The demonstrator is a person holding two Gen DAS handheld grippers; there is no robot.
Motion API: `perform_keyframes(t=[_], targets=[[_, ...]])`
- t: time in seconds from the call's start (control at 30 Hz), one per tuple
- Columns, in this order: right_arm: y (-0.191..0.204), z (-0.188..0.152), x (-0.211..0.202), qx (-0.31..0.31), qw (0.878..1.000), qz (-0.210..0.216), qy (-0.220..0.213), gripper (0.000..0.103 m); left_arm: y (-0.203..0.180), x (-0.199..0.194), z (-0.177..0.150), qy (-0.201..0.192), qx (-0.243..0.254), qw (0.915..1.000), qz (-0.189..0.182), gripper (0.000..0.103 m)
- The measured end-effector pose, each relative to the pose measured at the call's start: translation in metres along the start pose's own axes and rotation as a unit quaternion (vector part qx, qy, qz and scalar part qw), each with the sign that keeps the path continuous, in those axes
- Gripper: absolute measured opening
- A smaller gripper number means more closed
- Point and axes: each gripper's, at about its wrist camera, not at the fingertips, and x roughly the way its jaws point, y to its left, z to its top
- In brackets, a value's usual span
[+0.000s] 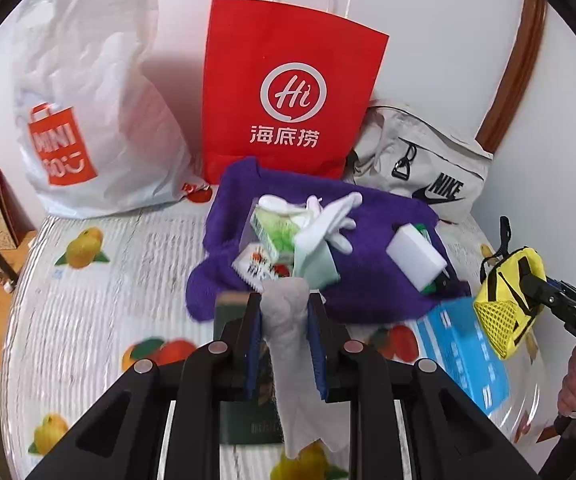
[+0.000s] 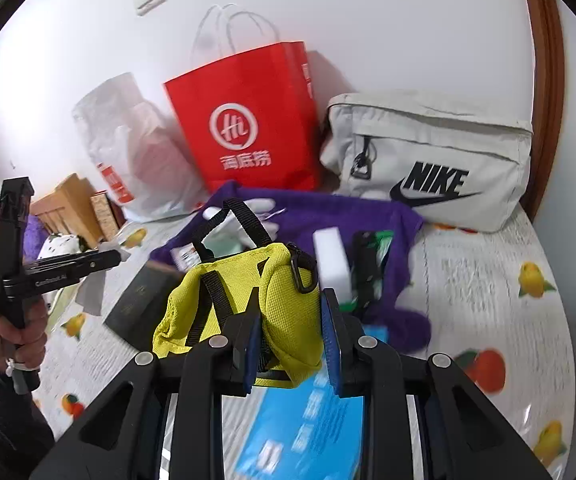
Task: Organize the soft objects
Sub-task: 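Carry tissue with left tool while right tool carries yellow bag onto the towel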
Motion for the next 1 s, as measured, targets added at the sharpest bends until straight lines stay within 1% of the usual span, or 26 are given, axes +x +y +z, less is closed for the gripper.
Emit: perform_keyframes(t=[0.13,0.47,0.63,0.77,1.0], targets=[[-0.017,0.019,0.021,0.006,1.0,-0.012,0.001,0.027,0.0,0.021,0.018,0.009,-0.003,1.0,-0.004,0.021],[-0.057,0.059,0.076,0.016,0.999,-0.051,0.011,0.027,0.006,0.075,0.053,0.028,-0.009,0.9995,0.014,0.021],[-0.07,0.071,0.102,0.025,0.998,-0.05,0.022,0.027,0.006,0.093,0.062,0.035,-0.007,0.9992,0.019,0.021],[-0.075,0.076,0.122,0.034,0.998,-0.043,0.035,0.027,0.007,0.104,0.068,0.041,-0.011,0.999,0.016,0.021],[-0.086,0.075,0.155,0.052,0.995,-0.045,0.073,0.027,0.009,0.121,0.073,0.05,-0.011,0.9985,0.017,0.021]])
